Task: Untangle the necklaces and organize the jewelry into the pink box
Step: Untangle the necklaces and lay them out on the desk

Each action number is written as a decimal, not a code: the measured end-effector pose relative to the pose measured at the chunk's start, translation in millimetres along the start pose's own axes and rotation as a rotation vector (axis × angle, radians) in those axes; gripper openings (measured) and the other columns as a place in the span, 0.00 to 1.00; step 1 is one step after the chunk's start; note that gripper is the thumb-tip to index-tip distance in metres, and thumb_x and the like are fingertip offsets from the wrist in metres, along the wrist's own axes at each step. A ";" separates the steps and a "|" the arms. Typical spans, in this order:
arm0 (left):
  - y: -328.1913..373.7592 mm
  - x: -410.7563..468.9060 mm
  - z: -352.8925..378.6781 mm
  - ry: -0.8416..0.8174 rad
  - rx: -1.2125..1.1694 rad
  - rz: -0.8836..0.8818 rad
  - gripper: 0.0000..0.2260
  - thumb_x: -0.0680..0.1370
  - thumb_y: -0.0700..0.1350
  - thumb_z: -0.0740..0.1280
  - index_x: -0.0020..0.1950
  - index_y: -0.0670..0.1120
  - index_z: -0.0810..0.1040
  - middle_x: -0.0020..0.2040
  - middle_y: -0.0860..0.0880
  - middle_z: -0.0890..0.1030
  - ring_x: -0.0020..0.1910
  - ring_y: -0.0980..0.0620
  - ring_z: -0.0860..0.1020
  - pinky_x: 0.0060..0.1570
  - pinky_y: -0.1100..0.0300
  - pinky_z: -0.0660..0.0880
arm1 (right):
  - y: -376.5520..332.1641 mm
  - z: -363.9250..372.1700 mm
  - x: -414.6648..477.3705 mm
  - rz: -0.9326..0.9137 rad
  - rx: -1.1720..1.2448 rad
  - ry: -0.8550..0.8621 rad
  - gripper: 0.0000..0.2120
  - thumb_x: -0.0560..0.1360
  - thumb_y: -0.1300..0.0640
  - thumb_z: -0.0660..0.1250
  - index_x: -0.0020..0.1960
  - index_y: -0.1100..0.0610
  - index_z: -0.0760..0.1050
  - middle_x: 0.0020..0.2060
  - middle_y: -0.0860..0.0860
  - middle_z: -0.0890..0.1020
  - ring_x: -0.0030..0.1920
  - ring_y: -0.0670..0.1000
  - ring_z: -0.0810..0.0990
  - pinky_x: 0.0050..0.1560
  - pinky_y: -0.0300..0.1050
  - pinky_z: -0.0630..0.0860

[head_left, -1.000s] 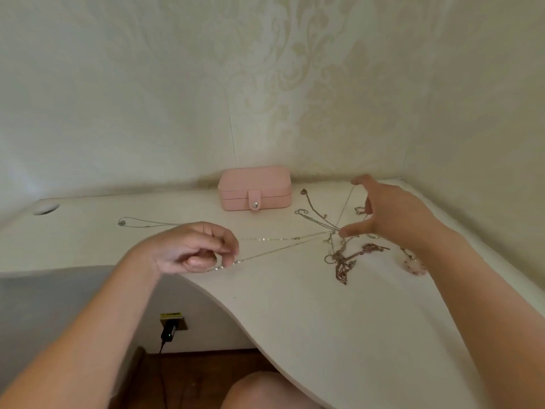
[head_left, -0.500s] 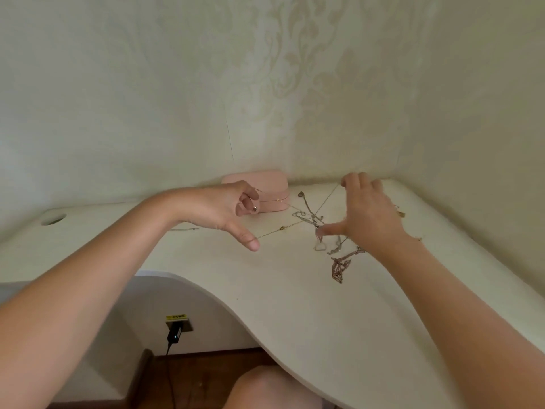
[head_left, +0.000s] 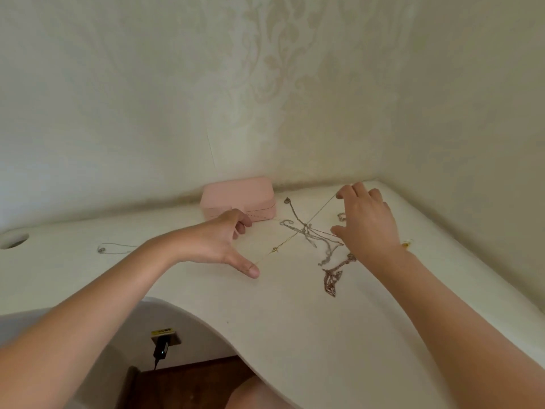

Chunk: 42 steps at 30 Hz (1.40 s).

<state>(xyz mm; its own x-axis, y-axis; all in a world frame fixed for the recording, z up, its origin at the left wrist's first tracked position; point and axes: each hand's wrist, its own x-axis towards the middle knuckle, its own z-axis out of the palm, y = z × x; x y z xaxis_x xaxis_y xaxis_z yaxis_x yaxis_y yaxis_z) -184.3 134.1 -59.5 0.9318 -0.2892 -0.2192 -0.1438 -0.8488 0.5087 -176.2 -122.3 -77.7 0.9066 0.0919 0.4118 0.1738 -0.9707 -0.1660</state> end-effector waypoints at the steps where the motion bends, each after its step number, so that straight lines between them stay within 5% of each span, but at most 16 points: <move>1: -3.4 0.0 5.3 -0.003 -0.021 0.001 0.48 0.50 0.65 0.76 0.65 0.54 0.62 0.56 0.61 0.67 0.61 0.59 0.68 0.56 0.67 0.66 | -0.5 0.7 -0.5 -0.021 0.030 0.013 0.28 0.72 0.55 0.72 0.67 0.58 0.64 0.61 0.52 0.71 0.57 0.55 0.70 0.54 0.45 0.70; 8: -17.1 -6.8 43.4 0.014 0.096 0.095 0.40 0.60 0.63 0.77 0.67 0.58 0.64 0.61 0.61 0.65 0.64 0.61 0.63 0.63 0.63 0.63 | -23.9 4.4 -6.0 -0.059 0.651 0.024 0.36 0.69 0.64 0.73 0.70 0.47 0.60 0.52 0.47 0.73 0.35 0.46 0.76 0.37 0.31 0.73; 14: -2.8 -2.5 64.6 0.024 -0.016 0.159 0.50 0.60 0.64 0.76 0.75 0.60 0.52 0.72 0.62 0.60 0.71 0.61 0.58 0.71 0.60 0.58 | -29.0 -1.8 -6.4 0.038 1.100 -0.102 0.43 0.70 0.63 0.74 0.72 0.36 0.54 0.50 0.49 0.76 0.41 0.51 0.83 0.52 0.44 0.80; 19: 8.7 -1.9 54.2 0.095 0.006 0.134 0.23 0.71 0.48 0.74 0.65 0.55 0.74 0.62 0.58 0.75 0.59 0.62 0.72 0.54 0.69 0.67 | -28.0 -5.0 -3.9 0.054 1.149 -0.150 0.46 0.69 0.60 0.75 0.72 0.34 0.51 0.51 0.50 0.78 0.38 0.52 0.84 0.56 0.54 0.78; 23: 21.1 -7.6 45.9 0.158 -0.020 0.125 0.18 0.73 0.47 0.72 0.61 0.55 0.76 0.56 0.59 0.77 0.54 0.61 0.75 0.54 0.65 0.72 | -30.4 -7.9 -6.5 0.061 1.088 -0.163 0.45 0.70 0.57 0.74 0.74 0.36 0.48 0.51 0.48 0.78 0.37 0.50 0.84 0.53 0.48 0.79; 27: 41.8 -4.0 53.4 0.274 -0.350 0.261 0.16 0.69 0.50 0.76 0.55 0.52 0.80 0.49 0.60 0.81 0.51 0.66 0.77 0.55 0.67 0.72 | -34.0 -8.6 -10.0 0.082 0.947 -0.171 0.46 0.70 0.52 0.73 0.76 0.41 0.45 0.51 0.45 0.78 0.35 0.47 0.84 0.41 0.41 0.80; 30: 49.9 4.4 65.8 0.362 -0.536 0.302 0.10 0.69 0.48 0.76 0.47 0.50 0.82 0.44 0.55 0.84 0.46 0.61 0.80 0.53 0.65 0.74 | -34.9 -7.4 -10.7 0.097 0.888 -0.160 0.47 0.70 0.51 0.74 0.76 0.42 0.44 0.51 0.45 0.77 0.36 0.49 0.82 0.36 0.44 0.80; 33: 51.0 12.2 72.3 0.426 -0.622 0.321 0.04 0.72 0.46 0.73 0.43 0.46 0.83 0.41 0.51 0.85 0.42 0.55 0.82 0.50 0.62 0.77 | -34.9 -7.5 -8.7 0.141 0.896 -0.156 0.46 0.69 0.49 0.73 0.76 0.44 0.45 0.48 0.45 0.79 0.34 0.47 0.81 0.34 0.35 0.75; 37: 42.8 19.3 72.4 0.306 -1.012 0.289 0.10 0.74 0.49 0.67 0.37 0.45 0.83 0.39 0.48 0.84 0.44 0.52 0.82 0.52 0.60 0.77 | -26.7 -8.4 -2.4 0.320 1.131 -0.167 0.38 0.73 0.45 0.68 0.76 0.50 0.53 0.38 0.48 0.80 0.27 0.45 0.76 0.34 0.37 0.72; 42: 47.8 20.9 83.4 0.175 -1.406 0.301 0.15 0.77 0.46 0.66 0.31 0.45 0.79 0.34 0.47 0.80 0.40 0.50 0.80 0.48 0.57 0.78 | -28.6 -6.5 -3.4 0.339 1.129 -0.276 0.26 0.76 0.42 0.63 0.71 0.48 0.63 0.29 0.47 0.74 0.23 0.43 0.66 0.31 0.36 0.66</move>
<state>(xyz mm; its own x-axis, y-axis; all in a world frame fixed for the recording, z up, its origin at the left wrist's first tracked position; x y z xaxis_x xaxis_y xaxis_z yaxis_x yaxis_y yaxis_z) -199.5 50.5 -109.2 0.9687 -0.2308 0.0916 0.0062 0.3912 0.9203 -186.7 -96.3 -68.6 0.9987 0.0483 0.0134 0.0240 -0.2269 -0.9736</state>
